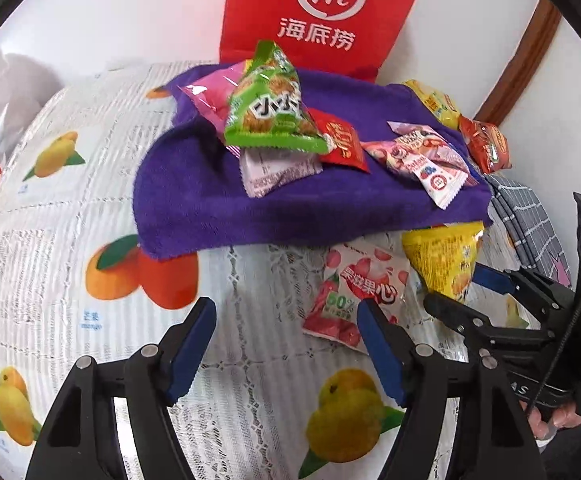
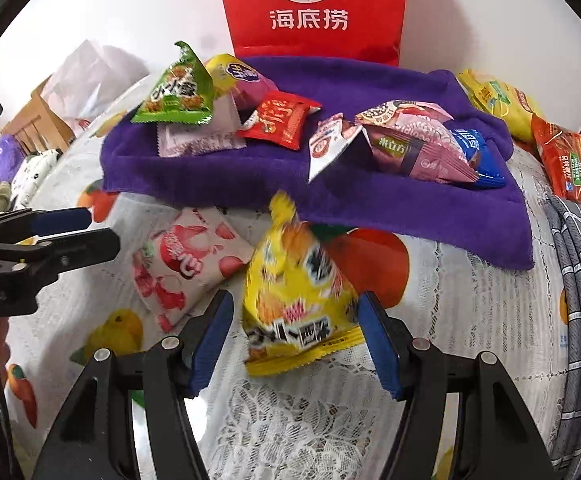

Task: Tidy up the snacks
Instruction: 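Close the right gripper on the yellow snack bag while the left approaches the pink lychee packet, then close the left gripper on the pink lychee packet while the right lifts the yellow bag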

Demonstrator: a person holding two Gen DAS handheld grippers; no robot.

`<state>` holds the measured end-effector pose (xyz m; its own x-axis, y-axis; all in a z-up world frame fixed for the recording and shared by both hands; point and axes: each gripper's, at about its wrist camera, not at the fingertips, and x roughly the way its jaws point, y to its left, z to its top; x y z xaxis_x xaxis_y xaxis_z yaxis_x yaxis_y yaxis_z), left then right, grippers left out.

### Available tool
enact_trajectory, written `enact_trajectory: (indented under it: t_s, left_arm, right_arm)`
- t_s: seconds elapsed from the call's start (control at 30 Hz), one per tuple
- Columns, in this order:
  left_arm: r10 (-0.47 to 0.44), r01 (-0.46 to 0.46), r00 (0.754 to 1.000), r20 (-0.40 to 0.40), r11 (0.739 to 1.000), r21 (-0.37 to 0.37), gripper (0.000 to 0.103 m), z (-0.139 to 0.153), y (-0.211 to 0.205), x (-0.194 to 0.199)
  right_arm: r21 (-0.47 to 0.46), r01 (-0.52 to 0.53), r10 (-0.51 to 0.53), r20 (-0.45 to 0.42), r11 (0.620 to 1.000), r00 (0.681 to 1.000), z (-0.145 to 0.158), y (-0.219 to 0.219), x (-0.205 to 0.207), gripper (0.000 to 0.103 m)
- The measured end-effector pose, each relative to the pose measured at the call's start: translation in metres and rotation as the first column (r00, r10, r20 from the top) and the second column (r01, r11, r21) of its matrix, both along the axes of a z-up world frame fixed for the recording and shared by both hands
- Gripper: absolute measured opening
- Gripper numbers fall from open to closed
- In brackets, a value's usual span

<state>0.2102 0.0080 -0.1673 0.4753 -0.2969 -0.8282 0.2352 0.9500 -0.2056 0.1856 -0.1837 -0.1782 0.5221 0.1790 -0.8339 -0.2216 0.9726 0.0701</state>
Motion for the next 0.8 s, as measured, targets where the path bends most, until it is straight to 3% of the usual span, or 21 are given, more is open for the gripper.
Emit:
enact_trajectory:
  t_s: [0.4, 0.57, 0.8]
  left_arm:
    - [-0.071, 0.071, 0.997, 0.002, 0.997, -0.012, 0.072, -0.003, -0.023, 0.002]
    - [-0.113, 0.113, 0.994, 0.007, 0.993, 0.021, 0.072, -0.006, -0.038, 0.004]
    - [-0.151, 0.150, 0.989, 0.002, 0.986, 0.067, 0.072, -0.014, -0.064, 0.007]
  right_arm:
    - [0.014, 0.011, -0.011, 0.018, 1.000, 1.000, -0.003, -0.009, 0.004, 0.061]
    - [0.055, 0.030, -0.031, 0.015, 0.998, 0.999, 0.002, -0.021, -0.008, 0.058]
    - [0.025, 0.051, -0.051, 0.005, 0.998, 0.999, -0.001, -0.042, -0.026, 0.058]
